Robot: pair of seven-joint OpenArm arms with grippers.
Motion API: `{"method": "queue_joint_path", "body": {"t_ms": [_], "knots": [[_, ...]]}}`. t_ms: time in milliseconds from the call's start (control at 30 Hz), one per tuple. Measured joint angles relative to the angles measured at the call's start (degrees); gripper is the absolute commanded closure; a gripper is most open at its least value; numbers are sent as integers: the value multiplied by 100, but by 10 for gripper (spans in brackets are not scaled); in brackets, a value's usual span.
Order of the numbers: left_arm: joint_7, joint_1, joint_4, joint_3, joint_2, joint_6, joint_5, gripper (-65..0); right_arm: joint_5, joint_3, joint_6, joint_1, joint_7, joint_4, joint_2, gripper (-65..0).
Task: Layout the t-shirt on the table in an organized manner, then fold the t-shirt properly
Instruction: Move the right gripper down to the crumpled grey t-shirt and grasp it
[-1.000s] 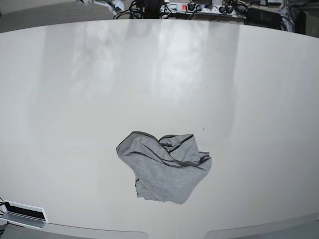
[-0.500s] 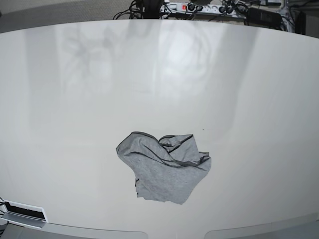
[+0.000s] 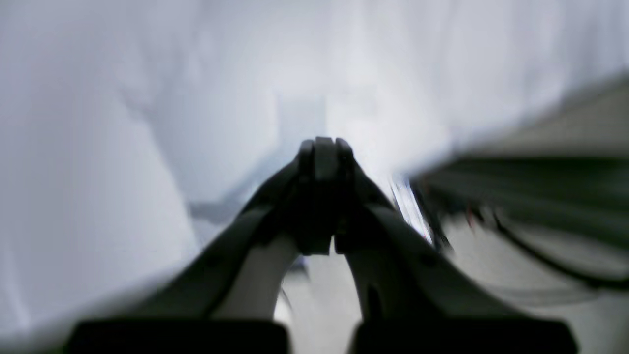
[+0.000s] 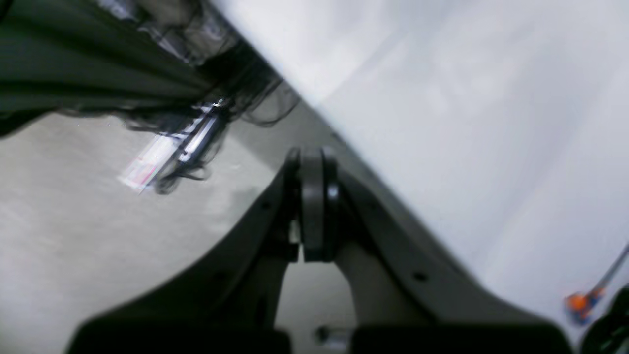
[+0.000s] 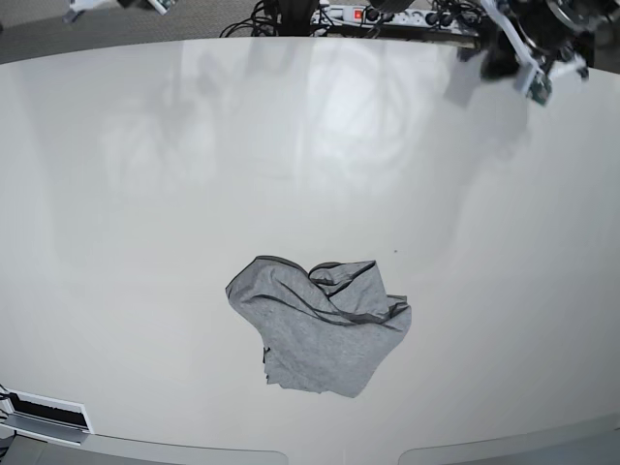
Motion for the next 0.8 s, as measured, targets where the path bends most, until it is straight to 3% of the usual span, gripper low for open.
{"method": "queue_joint_path", "body": {"t_ms": [67, 100, 200, 300, 433, 667, 800], "knots": [[-39, -422, 44, 4, -4, -153, 2, 0, 68, 0, 74, 293, 595, -4, -4, 0], [-26, -651, 20, 11, 7, -234, -48, 0, 92, -17, 271, 588, 682, -4, -17, 0], [-15, -1285, -61, 13, -2, -236, -199, 0, 485, -15, 463, 1512, 826, -4, -31, 0], [-22, -1825, -125, 9, 11, -221, -199, 0, 638, -15, 468, 2201, 807, -4, -26, 0], [-37, -2306, -258, 9, 15, -245, -199, 0, 852, -20, 426, 2931, 1394, -46, -44, 0], [-28, -2999, -1482, 9, 15, -264, -352, 0, 1915, -26, 1309, 4531, 1488, -1840, -293, 0], [-22, -3565, -2511, 92, 20, -737, -651, 0, 2337, -98, 1862, 5652, 1484, -3025, -732, -10]]}}
